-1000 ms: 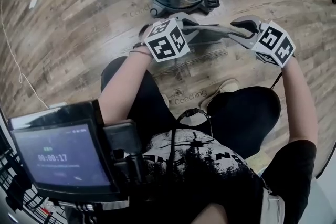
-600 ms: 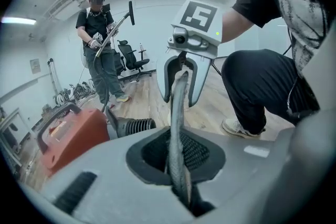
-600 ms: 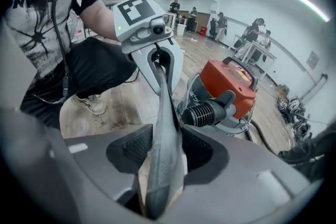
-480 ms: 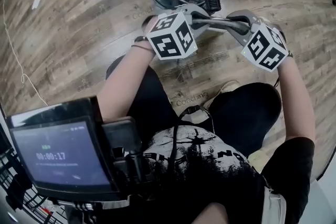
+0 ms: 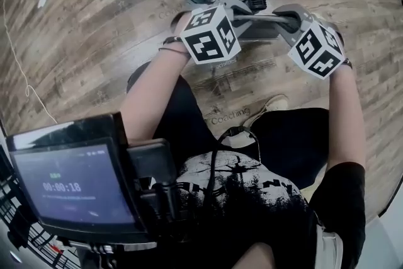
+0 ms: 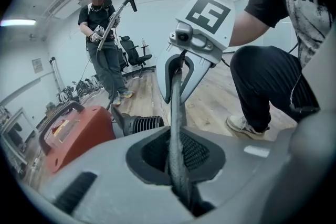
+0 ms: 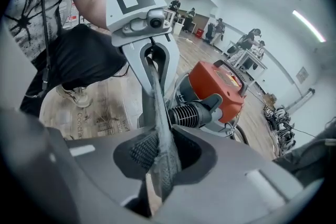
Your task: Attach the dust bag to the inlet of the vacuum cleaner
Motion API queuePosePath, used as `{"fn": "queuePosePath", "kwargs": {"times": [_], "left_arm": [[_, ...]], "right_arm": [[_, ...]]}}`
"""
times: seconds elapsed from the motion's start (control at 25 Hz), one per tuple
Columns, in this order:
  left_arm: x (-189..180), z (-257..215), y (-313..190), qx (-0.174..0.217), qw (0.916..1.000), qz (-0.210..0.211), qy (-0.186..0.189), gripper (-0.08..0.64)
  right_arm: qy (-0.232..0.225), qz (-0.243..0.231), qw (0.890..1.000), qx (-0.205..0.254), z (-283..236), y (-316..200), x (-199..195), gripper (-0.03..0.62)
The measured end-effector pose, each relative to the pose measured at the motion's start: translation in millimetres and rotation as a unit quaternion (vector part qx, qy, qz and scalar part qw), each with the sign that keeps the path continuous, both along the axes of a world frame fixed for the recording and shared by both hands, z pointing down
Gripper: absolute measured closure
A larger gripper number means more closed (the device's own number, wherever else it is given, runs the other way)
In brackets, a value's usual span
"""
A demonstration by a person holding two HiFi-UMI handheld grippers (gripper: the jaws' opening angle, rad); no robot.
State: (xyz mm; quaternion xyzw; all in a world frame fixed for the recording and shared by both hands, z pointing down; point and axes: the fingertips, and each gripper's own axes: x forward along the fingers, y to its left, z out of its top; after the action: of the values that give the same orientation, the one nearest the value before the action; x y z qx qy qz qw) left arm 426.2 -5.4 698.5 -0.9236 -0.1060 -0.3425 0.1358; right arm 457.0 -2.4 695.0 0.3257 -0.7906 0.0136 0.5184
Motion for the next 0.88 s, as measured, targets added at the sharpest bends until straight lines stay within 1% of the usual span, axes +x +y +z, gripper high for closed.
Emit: {"fn": "queuePosePath", "kwargs": {"times": [0.16,0.24,0.36,0.48,0.64,0.72,0.88], "left_arm": [[1,1,-8,-0.011,0.9999,-0.012,-0.006,0.532],[2,2,-8,-0.002,0.9999,-0.011,-0.012,0.532],[5,0,-13,0.02,0.9994,-0.017,-0.021,0.532],[8,5,-16,0.021,0.9988,-0.025,-0.037,0.532],[14,9,-16,0.037,0.9974,-0.026,-0.056,0.532],[13,10,-17,0.038,0.9968,-0.031,-0.064,0.532],[17,11,-23,0.04,0.9959,-0.041,-0.07,0.532]], "right_arm": [[-0.012,0.003,1.0,0.019,-9,-7,0,0.52],[-0.01,0.002,1.0,0.019,-8,-6,2,0.541],[-0.01,0.008,1.0,0.019,-8,-12,6,0.546],[-0.01,0.01,1.0,0.017,-1,-15,10,0.547],[-0.016,0.019,0.999,0.021,11,-16,17,0.548],[-0.018,0.021,0.999,0.023,14,-18,17,0.546],[-0.021,0.026,0.999,0.028,16,-25,22,0.545]]}}
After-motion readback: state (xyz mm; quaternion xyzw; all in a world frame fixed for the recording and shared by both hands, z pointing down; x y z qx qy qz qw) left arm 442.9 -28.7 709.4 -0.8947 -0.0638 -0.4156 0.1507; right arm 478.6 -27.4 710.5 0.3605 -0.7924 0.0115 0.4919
